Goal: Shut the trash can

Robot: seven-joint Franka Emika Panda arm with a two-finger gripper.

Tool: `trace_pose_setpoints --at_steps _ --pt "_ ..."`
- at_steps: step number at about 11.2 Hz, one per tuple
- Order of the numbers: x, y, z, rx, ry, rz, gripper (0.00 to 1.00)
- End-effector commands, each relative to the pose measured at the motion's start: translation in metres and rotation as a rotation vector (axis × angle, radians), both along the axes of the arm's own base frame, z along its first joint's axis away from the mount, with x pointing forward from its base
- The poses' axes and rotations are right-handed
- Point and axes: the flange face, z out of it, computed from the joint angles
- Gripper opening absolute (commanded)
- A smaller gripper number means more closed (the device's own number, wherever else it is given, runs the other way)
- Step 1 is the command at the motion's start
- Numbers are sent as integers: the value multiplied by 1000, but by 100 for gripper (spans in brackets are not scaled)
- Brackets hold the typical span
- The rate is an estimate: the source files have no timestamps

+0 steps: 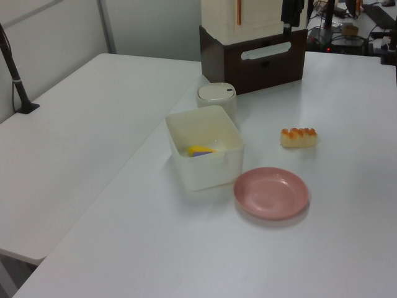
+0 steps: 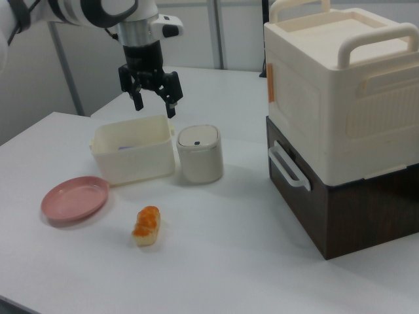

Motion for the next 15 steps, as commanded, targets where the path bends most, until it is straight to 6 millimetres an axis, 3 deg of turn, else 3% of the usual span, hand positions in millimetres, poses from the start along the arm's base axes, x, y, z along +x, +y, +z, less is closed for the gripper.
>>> trace_pose_setpoints --at_steps 1,6,7,15 --pt "-20 1 -1 -9 -18 5 100" --pt "-12 0 0 3 -95 -62 100" --pt "-11 9 -3 4 -88 -60 100" --pt "-12 12 -9 3 -64 -55 100"
